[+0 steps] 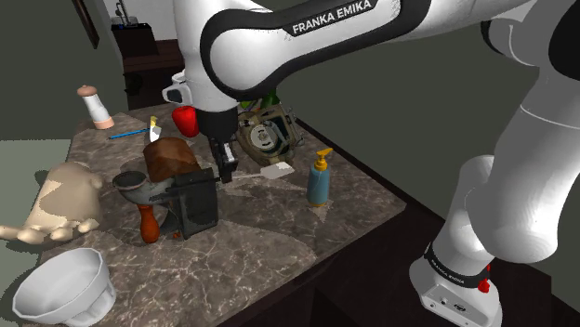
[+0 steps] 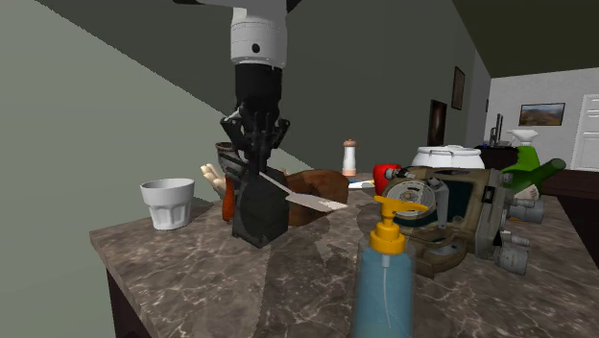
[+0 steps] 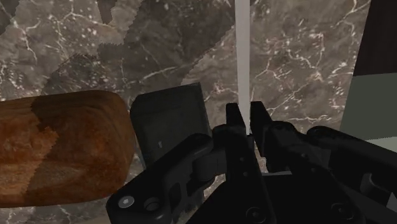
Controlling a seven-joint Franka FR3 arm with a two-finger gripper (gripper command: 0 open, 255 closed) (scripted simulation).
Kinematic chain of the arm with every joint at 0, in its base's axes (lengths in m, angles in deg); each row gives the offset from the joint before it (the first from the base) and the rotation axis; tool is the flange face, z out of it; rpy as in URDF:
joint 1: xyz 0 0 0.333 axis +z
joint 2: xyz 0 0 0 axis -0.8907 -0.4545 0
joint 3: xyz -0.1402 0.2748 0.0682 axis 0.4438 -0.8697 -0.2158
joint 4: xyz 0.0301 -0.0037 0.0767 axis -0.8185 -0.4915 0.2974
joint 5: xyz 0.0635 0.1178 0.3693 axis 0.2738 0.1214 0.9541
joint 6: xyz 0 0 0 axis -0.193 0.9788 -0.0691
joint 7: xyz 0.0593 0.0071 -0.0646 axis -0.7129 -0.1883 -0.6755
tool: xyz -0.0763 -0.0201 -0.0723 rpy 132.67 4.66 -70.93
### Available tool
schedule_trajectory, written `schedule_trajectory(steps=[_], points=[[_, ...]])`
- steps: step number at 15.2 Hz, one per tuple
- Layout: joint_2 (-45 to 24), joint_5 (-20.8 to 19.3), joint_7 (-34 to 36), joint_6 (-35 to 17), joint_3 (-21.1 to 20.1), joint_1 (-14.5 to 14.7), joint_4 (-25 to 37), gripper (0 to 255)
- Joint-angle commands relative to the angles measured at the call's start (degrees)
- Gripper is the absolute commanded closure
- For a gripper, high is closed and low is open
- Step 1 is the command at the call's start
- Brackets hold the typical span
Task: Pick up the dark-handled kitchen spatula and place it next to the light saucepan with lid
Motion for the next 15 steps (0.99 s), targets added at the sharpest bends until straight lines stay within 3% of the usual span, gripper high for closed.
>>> schedule_trajectory(steps=[1, 15], points=[[-0.59, -0.01, -2.45, 0.42, 1.20, -1.21, 0.87, 255], [-9.65, 0.09, -19.48, 4.08, 9.18, -10.30, 12.72, 255]])
